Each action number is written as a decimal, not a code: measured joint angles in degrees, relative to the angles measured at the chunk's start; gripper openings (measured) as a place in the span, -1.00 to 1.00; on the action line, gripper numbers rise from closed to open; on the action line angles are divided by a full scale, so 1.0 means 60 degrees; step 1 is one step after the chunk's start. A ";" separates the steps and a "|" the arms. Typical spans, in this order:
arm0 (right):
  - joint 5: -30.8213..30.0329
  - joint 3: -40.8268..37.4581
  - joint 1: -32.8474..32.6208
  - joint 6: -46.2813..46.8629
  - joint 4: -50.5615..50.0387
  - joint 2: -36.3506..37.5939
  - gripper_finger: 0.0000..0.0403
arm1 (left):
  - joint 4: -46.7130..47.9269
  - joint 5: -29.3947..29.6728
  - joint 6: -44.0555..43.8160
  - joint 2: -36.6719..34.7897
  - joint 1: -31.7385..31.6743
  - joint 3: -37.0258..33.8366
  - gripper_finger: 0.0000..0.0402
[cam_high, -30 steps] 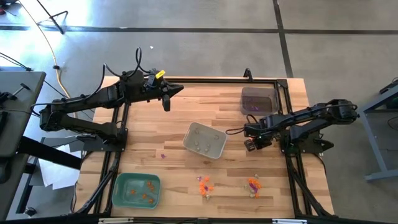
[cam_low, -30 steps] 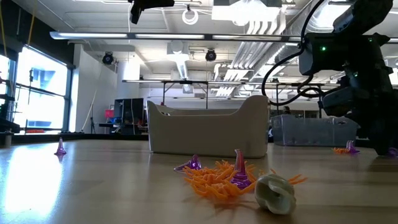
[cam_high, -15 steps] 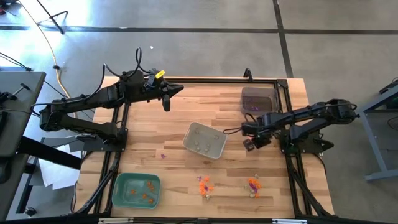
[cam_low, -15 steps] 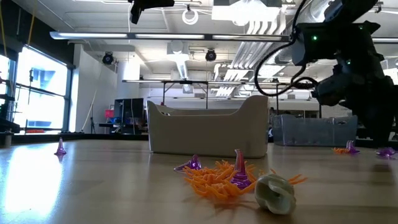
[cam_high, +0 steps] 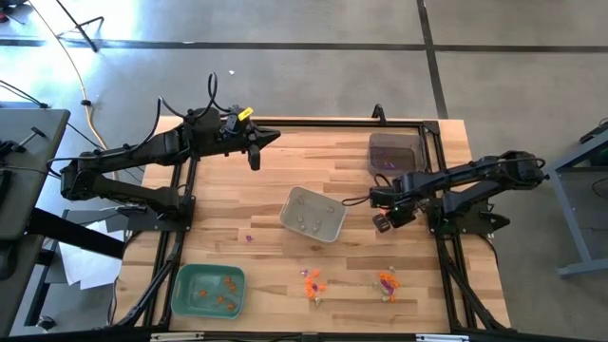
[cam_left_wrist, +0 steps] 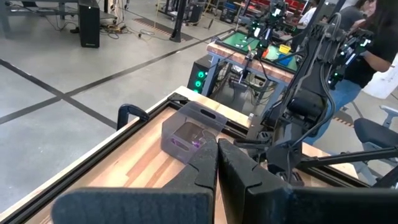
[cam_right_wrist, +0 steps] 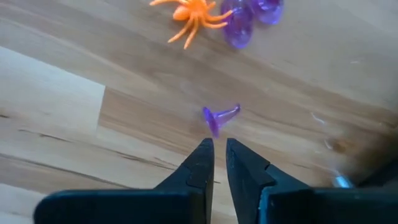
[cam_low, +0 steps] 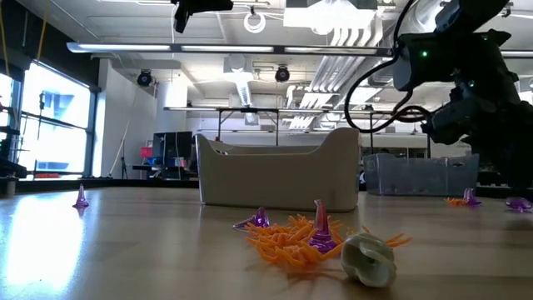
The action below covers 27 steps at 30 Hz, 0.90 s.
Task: Sort Halloween decoration
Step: Put the violet witch hat toy into the black bin
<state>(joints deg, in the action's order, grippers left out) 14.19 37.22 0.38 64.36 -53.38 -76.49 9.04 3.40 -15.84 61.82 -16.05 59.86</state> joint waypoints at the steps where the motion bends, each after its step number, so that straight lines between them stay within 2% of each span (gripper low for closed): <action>1: 0.0073 -0.0050 0.0000 -0.0017 0.0128 0.0003 -0.82 | 0.0002 0.0000 0.0000 0.0000 0.0000 0.0000 -1.00; 6: 0.0395 -0.0435 0.0000 0.0070 0.0957 0.0007 -0.78 | 0.0002 0.0000 0.0000 0.0000 -0.0007 -0.0002 -1.00; 15: 0.0486 -0.1256 0.0007 0.0749 0.1943 0.0040 -0.59 | 0.0004 0.0015 0.0000 0.0000 -0.0007 -0.0001 -1.00; 20: 0.0446 -0.1030 0.0000 0.0651 0.1783 0.0013 -0.52 | 0.0000 0.0051 0.0000 0.0000 -0.0007 0.0000 -1.00; 27: -0.0131 -0.0645 0.0004 0.0528 0.1597 0.0007 -0.50 | -0.0007 0.0117 0.0000 0.0000 -0.0007 0.0000 -1.00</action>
<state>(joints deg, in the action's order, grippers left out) 13.40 33.35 0.40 67.53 -43.80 -76.44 8.99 4.10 -15.84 61.82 -16.10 59.86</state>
